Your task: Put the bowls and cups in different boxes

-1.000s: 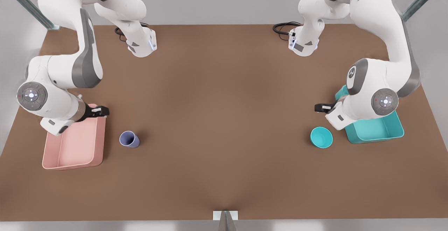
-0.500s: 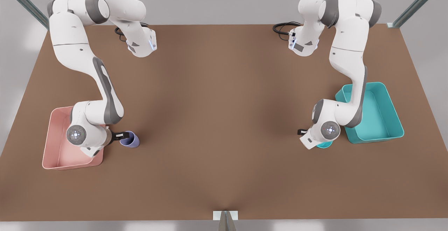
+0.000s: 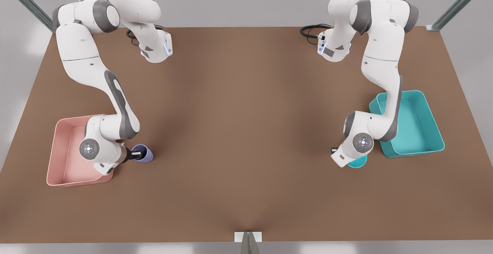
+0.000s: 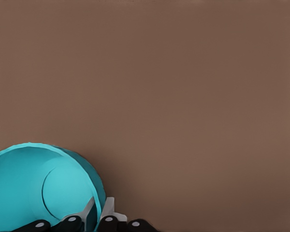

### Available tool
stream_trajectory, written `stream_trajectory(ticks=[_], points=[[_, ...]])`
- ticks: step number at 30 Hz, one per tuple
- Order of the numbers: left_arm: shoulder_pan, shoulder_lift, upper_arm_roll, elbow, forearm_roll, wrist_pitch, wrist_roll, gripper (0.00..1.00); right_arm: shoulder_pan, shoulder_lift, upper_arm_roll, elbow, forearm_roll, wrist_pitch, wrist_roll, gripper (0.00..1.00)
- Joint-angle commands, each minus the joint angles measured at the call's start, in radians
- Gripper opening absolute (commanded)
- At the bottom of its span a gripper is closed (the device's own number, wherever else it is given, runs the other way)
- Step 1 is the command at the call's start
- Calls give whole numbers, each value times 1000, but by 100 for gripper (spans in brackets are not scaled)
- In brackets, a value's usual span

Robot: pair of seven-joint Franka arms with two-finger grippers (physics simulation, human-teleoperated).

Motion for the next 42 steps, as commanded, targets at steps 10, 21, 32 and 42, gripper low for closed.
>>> stream_trajectory(ticks=[10,21,32,42], points=[[311,-327,1,2,-15,-331,-111,21,-146,-189,8,97,107,-251,-310,21],[469,-160,53,-227,-11,-4,-72,21,-272,11,-110,191,73,-116,-499,21],[177,-362,-158,401,-155,-871,-138,100,-272,51,-116,177,85,-116,-488,100],[113,-381,-166,412,-133,-892,63,100,-96,-252,-61,281,66,-630,-99,100]])
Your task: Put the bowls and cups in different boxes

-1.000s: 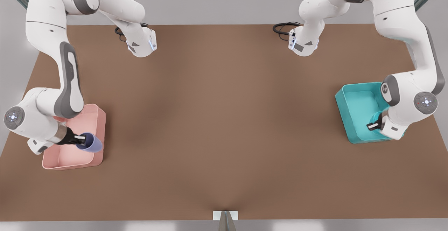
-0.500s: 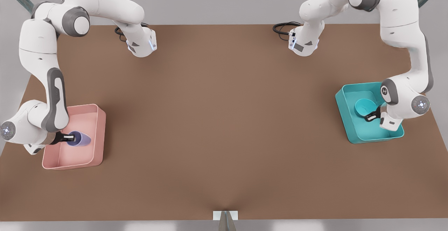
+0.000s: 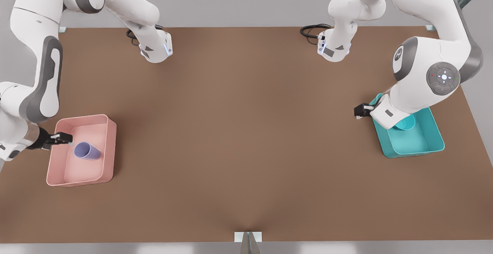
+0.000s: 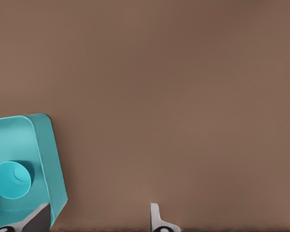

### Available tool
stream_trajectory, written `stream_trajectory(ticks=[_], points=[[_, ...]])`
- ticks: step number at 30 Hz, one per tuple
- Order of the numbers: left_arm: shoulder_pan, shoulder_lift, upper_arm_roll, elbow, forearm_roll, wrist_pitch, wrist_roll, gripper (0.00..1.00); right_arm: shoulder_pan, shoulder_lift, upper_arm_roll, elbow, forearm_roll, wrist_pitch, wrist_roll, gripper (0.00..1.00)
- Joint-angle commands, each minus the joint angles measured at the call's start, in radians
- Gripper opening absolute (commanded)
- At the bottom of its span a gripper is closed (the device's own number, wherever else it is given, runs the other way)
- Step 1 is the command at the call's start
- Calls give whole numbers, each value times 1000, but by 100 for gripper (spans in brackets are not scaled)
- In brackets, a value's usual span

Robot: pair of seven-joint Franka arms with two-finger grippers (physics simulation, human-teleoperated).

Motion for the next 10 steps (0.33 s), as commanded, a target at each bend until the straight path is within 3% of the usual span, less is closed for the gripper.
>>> stream_trajectory(ticks=[1,4,7,10], points=[[-1,0,-1,1,-2,-77,69,100,117,-13,11,70,-67,-301,344,100],[11,2,2,1,-2,-88,69,100,157,-30,12,162,-69,-439,398,100],[11,0,0,1,-3,-91,69,100,231,-232,-54,26,-43,-493,412,100],[16,2,0,0,-3,-90,69,100,240,-282,-86,-39,-9,-436,431,100]])
